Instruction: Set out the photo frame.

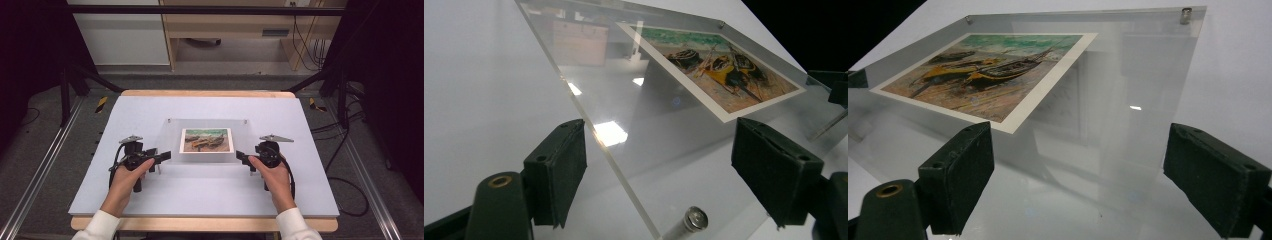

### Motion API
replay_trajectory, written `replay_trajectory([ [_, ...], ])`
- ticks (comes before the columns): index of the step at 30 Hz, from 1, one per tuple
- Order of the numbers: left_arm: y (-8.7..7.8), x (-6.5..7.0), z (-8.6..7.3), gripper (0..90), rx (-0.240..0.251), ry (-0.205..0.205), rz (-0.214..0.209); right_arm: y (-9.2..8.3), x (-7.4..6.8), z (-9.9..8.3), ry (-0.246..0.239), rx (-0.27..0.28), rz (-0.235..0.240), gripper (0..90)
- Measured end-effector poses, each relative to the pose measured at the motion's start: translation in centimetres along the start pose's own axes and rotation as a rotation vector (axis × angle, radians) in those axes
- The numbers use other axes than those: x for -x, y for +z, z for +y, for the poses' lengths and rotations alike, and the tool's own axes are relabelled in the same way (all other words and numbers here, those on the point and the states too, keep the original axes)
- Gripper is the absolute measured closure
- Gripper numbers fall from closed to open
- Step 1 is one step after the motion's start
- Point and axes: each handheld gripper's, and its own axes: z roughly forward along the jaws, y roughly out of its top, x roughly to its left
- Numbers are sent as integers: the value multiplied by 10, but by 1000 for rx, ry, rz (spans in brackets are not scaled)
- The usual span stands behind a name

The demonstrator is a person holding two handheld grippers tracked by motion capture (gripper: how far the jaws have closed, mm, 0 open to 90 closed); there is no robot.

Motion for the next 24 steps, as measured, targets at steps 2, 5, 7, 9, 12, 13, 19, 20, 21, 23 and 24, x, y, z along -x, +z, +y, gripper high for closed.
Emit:
replay_trajectory([
  [2,1,0,0,216,-1,-1,-10,-1,1,-1,17,-5,8,136],
  [5,1,1,0,215,-1,-7,-11,-2,0,-1,11,-5,7,137],
  [7,1,0,0,216,0,-10,-14,-2,0,-1,16,-8,6,137],
  [9,2,0,-1,216,2,-12,-20,-2,0,-1,21,-6,10,140],
  [12,3,-2,-2,219,8,-19,-33,-3,1,-2,25,-3,16,147],
  [13,3,-2,-2,220,9,-21,-34,-4,1,-2,21,-1,18,149],
  [19,4,-2,-2,220,7,-20,-37,-5,4,-3,39,-6,30,166],
  [20,4,-2,-2,221,7,-19,-37,-5,4,-3,50,-9,31,166],
  [21,4,-2,-2,221,7,-18,-38,-5,4,-3,58,-12,34,166],
  [23,4,-3,-2,221,6,-20,-39,-6,4,-3,62,-14,40,166],
  [24,4,-3,-2,221,6,-21,-41,-5,4,-3,63,-14,40,165],
])
